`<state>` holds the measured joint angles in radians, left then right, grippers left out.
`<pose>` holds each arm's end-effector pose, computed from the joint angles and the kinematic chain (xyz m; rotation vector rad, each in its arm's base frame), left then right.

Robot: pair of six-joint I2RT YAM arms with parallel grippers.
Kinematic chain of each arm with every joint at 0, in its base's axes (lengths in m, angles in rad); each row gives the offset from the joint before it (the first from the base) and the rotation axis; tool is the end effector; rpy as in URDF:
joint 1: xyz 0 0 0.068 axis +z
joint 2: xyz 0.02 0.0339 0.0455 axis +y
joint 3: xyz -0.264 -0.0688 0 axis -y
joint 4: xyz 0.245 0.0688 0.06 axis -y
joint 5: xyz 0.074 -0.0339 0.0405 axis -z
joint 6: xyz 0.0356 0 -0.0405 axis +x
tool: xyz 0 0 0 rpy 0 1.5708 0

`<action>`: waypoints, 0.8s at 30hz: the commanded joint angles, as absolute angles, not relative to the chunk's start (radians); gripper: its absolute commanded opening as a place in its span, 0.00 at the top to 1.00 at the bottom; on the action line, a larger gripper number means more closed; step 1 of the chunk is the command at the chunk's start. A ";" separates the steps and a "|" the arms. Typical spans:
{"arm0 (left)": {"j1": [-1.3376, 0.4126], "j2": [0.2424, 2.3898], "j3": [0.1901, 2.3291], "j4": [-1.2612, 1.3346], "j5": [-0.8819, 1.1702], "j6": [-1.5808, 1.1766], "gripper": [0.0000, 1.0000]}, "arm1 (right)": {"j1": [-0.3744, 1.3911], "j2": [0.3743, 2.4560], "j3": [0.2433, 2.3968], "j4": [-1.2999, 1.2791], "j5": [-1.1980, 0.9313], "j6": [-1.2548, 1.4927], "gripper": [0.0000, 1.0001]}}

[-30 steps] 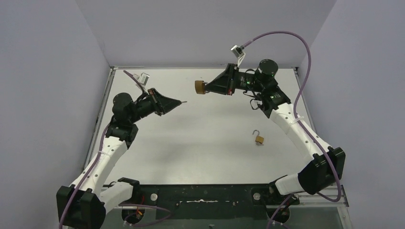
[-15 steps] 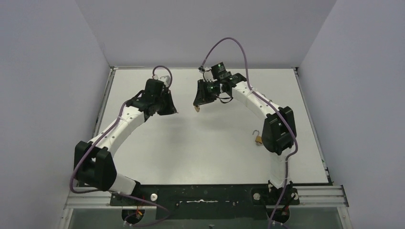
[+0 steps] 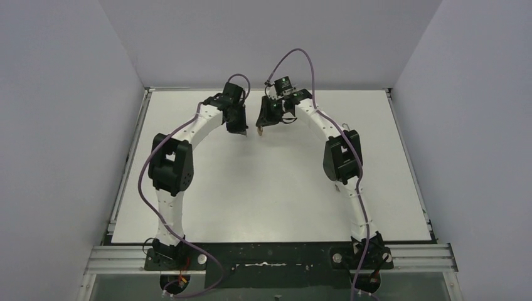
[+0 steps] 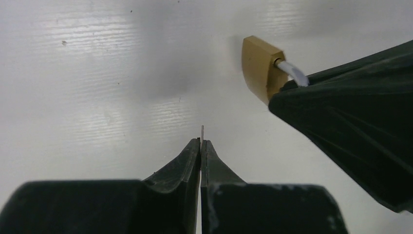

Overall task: Lock with the key
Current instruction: Place the key at the center of the board.

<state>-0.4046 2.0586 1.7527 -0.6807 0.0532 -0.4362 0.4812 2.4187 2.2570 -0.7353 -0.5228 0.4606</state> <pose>0.4183 -0.1812 0.2388 -0.0203 2.6032 -0.3827 0.4659 0.2633 0.2260 -0.2688 2.5823 1.0270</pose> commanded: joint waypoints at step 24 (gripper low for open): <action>-0.451 2.360 2.079 -0.756 -0.092 -0.488 1.00 | 0.454 2.471 2.287 -0.616 -0.436 0.622 1.00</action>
